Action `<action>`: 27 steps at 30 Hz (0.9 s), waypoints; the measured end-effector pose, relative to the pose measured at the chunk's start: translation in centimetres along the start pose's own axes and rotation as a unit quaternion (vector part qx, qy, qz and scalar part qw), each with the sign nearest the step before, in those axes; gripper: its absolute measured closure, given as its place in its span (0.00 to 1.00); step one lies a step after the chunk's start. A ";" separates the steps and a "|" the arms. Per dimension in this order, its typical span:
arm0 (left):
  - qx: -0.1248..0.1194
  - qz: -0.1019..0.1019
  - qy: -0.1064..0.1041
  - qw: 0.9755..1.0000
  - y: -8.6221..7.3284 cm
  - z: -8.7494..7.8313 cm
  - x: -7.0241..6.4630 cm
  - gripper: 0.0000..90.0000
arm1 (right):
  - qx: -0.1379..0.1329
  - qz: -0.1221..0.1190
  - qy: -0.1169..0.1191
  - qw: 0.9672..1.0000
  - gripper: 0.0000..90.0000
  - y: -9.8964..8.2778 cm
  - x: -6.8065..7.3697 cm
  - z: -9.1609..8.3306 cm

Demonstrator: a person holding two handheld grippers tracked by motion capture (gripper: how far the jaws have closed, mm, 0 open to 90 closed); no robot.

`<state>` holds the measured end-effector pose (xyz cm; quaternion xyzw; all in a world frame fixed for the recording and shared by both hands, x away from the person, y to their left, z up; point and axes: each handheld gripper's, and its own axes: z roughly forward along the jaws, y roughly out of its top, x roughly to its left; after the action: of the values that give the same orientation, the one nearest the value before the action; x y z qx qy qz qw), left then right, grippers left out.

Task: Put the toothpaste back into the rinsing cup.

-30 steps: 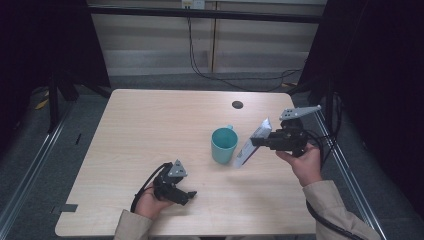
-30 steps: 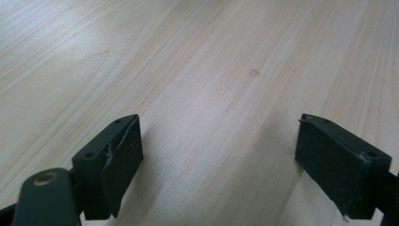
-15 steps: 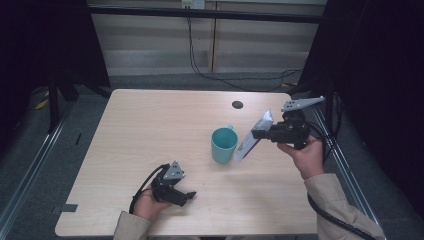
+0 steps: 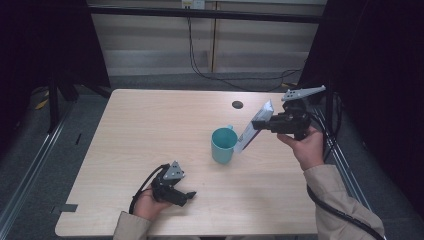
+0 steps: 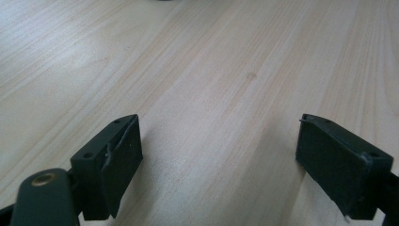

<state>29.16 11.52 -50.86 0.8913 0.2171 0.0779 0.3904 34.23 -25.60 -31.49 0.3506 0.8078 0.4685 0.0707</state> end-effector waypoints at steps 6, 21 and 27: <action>0.000 0.000 0.000 1.000 0.0 0.0 0.0 0.16 | -0.014 0.007 -0.010 1.000 0.85 0.7 -0.5 0.1; 0.000 0.000 0.000 1.000 0.0 0.0 0.0 0.16 | -0.019 0.014 -0.041 0.999 0.85 1.2 -1.2 2.5; -0.002 0.000 0.000 1.000 0.0 0.0 0.0 0.16 | -0.019 0.016 -0.058 0.998 0.85 1.1 -1.5 3.6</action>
<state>29.17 11.52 -50.89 0.8907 0.2168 0.0787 0.3919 37.48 -23.63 -32.90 0.3886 0.7878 0.4635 0.1162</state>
